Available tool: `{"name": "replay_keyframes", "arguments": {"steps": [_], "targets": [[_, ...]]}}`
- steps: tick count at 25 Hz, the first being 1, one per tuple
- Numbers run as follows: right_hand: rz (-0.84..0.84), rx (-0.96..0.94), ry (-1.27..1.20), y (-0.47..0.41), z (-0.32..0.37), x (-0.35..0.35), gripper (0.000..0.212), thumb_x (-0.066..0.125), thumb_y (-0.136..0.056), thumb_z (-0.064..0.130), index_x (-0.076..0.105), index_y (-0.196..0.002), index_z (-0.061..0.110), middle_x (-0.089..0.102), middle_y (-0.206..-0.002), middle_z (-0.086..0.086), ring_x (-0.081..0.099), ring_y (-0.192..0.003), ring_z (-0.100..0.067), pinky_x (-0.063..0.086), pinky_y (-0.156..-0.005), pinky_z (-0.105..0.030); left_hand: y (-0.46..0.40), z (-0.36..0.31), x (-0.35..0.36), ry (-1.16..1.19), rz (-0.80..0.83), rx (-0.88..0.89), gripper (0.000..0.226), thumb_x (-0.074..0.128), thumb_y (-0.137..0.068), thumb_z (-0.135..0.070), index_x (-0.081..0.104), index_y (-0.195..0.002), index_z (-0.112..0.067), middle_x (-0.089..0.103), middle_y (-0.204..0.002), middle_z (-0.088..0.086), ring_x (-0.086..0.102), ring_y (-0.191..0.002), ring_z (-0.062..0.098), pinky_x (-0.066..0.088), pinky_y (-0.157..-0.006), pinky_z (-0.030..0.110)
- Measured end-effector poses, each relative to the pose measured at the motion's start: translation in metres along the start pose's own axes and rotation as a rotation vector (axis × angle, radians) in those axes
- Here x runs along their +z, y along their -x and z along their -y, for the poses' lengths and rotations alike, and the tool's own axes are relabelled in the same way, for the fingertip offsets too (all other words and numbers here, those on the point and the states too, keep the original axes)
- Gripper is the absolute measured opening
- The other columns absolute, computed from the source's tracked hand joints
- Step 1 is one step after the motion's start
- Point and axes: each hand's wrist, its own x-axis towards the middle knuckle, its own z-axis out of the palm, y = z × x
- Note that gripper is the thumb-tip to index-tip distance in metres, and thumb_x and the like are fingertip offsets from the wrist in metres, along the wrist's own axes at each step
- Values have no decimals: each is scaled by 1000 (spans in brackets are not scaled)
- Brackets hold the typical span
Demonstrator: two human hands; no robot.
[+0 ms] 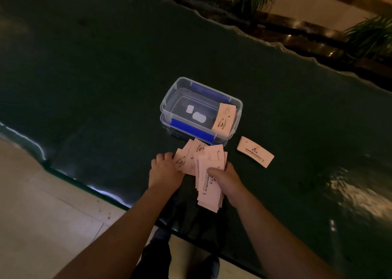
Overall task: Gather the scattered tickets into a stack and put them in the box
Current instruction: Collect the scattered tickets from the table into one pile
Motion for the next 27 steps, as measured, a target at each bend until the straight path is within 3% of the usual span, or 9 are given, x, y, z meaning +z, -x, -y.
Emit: {"name": "replay_keyframes", "arguments": {"steps": [3, 6, 7, 9, 13, 17, 23, 27], "targets": [[-1, 11, -69, 3, -8, 0, 73, 72, -92, 15, 40, -157, 26, 67, -115, 2, 68, -96, -17, 55, -72, -38, -13, 4, 2, 51, 76, -55, 62, 64, -97, -31, 43, -154, -17, 47, -149, 13, 51, -135, 30, 51, -109, 49], [7, 26, -103, 6, -12, 2, 73, 72, -92, 16, 40, -157, 28, 68, -121, 0, 69, -98, -17, 55, -73, -39, -16, 2, 3, 186, 102, -135, 52, 61, -99, -31, 45, -146, -18, 64, -123, 8, 69, -103, 22, 62, -80, 38], [13, 24, -112, 7, -13, 2, 74, 71, -92, 15, 40, -158, 28, 68, -126, -2, 69, -101, -19, 56, -77, -41, -13, 0, 3, 220, 128, -148, 48, 59, -101, -30, 46, -145, -17, 66, -113, 5, 70, -93, 19, 59, -69, 33], [33, 18, -153, 10, -18, 2, 73, 69, -93, 14, 41, -158, 29, 69, -130, -3, 69, -105, -21, 56, -82, -44, -7, 1, 4, 247, 157, -141, 40, 56, -104, -32, 51, -141, -17, 68, -102, 2, 71, -85, 16, 55, -62, 29], [76, 13, -299, 18, -32, 1, 63, 63, -96, 11, 50, -154, 29, 72, -126, -4, 71, -107, -23, 56, -77, -43, 8, 14, -1, 344, 159, -185, 21, 55, -105, -27, 59, -122, -15, 72, -98, 6, 70, -79, 13, 60, -65, 32], [160, 43, -406, 27, -39, 5, 48, 54, -99, 8, 63, -143, 26, 78, -122, -10, 73, -111, -29, 57, -79, -46, 36, 36, 3, 495, 241, -258, 17, 57, -103, -20, 60, -119, -14, 75, -105, 9, 78, -89, 23, 68, -72, 41], [200, 10, -248, 34, -50, 22, 56, 60, -95, 11, 54, -145, 36, 76, -126, -3, 75, -112, -25, 60, -95, -51, 73, 35, 11, 695, 489, -256, 16, 54, -106, -14, 59, -120, -22, 76, -112, 7, 78, -96, 23, 67, -74, 41], [169, -9, -103, 39, -47, 21, 55, 61, -97, 20, 48, -148, 36, 76, -121, -3, 77, -107, -25, 60, -100, -52, 80, 23, 13, 637, 552, -131, 18, 52, -107, -15, 59, -119, -26, 76, -112, 6, 78, -99, 22, 66, -75, 36]]}}
